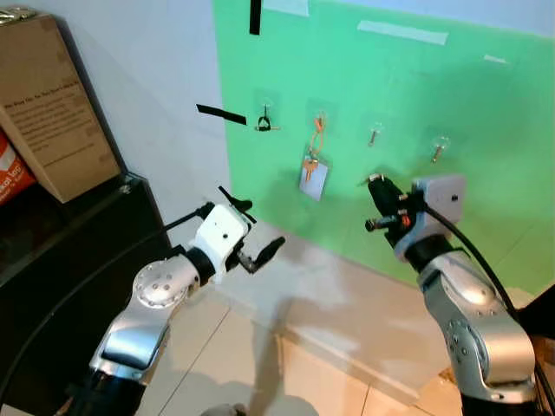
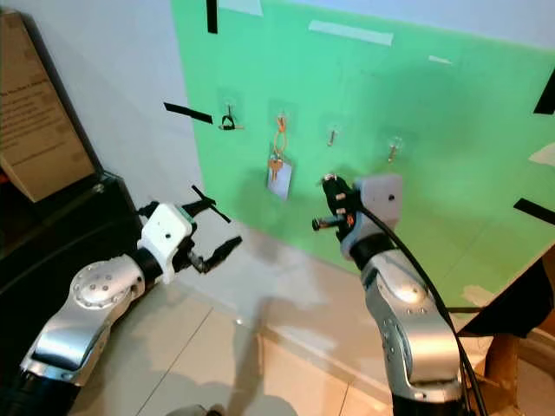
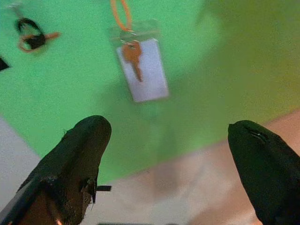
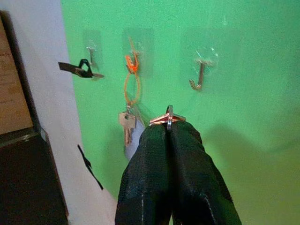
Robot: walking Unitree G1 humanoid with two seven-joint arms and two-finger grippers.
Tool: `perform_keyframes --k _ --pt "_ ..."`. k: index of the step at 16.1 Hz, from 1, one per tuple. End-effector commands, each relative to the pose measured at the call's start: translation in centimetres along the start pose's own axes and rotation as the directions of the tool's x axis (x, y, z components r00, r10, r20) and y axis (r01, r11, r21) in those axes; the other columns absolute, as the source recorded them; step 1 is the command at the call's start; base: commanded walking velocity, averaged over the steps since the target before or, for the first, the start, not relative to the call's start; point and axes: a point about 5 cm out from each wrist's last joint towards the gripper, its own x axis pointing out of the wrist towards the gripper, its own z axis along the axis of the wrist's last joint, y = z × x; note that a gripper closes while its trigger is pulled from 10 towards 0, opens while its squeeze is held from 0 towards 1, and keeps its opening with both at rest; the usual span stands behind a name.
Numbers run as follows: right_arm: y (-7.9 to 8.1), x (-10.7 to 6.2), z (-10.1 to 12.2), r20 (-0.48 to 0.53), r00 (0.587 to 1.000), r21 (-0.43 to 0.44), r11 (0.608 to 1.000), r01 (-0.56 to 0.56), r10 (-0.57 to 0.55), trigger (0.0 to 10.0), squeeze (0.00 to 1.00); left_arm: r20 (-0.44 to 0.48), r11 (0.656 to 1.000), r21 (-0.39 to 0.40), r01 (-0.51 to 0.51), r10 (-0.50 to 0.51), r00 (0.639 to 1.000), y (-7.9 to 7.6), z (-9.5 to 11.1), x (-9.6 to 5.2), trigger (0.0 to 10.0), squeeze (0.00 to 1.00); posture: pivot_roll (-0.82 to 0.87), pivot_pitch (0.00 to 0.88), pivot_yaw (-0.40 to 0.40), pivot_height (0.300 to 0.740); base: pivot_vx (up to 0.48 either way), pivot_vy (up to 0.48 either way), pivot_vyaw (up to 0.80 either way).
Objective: Hang keys on a hook
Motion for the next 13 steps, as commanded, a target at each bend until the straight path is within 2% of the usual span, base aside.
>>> perform_keyframes --k 1,3,7,9,10,13 --pt "0.1 0.0 -0.1 -0.012 1.0 0.003 1.0 -0.011 0.011 10.0 0.0 -0.017 0.996 -0.002 -0.087 0.087 0.996 0.8 -0.2 -0.1 10.0 0.22 -0.02 0.0 0.016 0.74 0.0 0.0 0.0" --pt "0.0 -0.7 -1.0 -0.043 0.999 0.029 0.999 0.031 -0.03 10.0 0.0 -0.032 0.991 -0.024 -0.132 0.131 0.991 0.9 -0.5 -0.2 10.0 0.22 -0.02 0.0 0.013 0.74 0.0 0.0 0.0" --pt "0.0 -2.2 -2.3 -0.095 0.988 0.078 0.988 0.133 -0.126 10.0 0.0 -0.039 0.987 -0.044 -0.152 0.15 0.988 0.6 -0.6 -0.1 10.0 0.22 -0.02 0.0 0.016 0.74 0.0 0.349 0.0" --pt "0.1 -2.5 -2.6 -0.103 0.985 0.083 0.986 0.147 -0.138 10.0 0.0 -0.038 0.986 -0.043 -0.164 0.162 0.986 0.6 -0.6 -0.1 10.0 0.22 -0.02 0.0 0.019 0.74 0.0 0.345 0.0" --pt "0.1 -2.8 -2.8 -0.112 0.982 0.084 0.984 0.16 -0.15 10.0 0.0 -0.056 0.979 -0.024 -0.201 0.199 0.978 0.8 -0.8 -0.1 10.0 0.21 -0.02 0.0 0.022 0.74 0.0 0.0 0.0" --pt "-0.2 -2.8 -2.8 -0.107 0.978 0.09 0.978 0.186 -0.176 10.0 0.0 -0.054 0.977 -0.015 -0.214 0.213 0.976 0.8 -0.7 0.0 10.0 0.21 -0.02 0.0 0.023 0.74 0.0 0.0 0.0"
